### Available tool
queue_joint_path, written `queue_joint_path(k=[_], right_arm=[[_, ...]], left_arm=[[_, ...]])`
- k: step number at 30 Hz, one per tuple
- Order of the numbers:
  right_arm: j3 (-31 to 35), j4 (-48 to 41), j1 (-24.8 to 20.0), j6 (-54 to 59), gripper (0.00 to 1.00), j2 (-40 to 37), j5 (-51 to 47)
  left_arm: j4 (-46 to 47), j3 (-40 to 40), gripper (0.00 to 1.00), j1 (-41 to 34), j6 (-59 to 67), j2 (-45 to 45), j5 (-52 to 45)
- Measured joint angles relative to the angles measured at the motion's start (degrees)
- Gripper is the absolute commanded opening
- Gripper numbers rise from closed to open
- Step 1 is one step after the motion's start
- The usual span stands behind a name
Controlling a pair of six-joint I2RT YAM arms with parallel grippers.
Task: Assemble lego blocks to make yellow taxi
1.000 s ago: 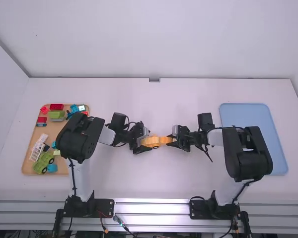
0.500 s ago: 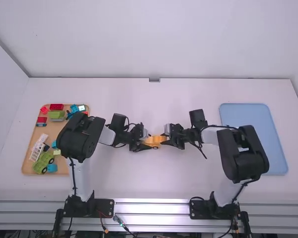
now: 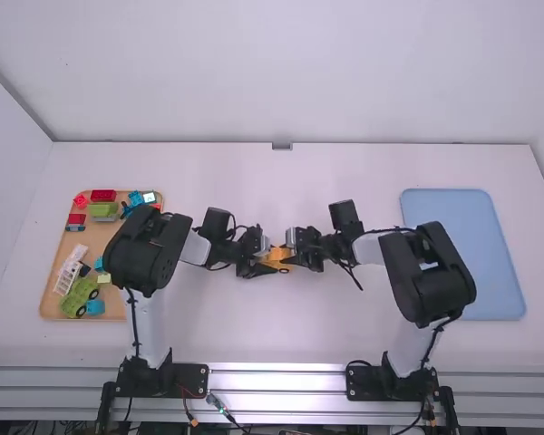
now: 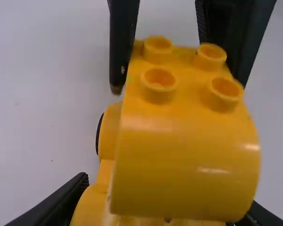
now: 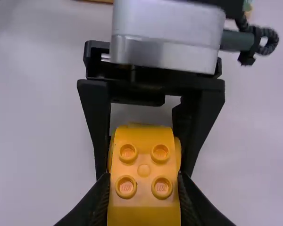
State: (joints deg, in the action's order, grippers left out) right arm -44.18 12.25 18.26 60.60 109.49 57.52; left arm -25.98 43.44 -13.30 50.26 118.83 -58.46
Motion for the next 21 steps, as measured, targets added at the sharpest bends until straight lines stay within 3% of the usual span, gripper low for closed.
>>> queue_joint_path(k=[21], right_arm=[[0.0,0.7,2.5,-3.5,0.06,0.3,-2.4]], left_arm=[[0.4,0.0,0.60,0.0,0.0,0.0,0.0]])
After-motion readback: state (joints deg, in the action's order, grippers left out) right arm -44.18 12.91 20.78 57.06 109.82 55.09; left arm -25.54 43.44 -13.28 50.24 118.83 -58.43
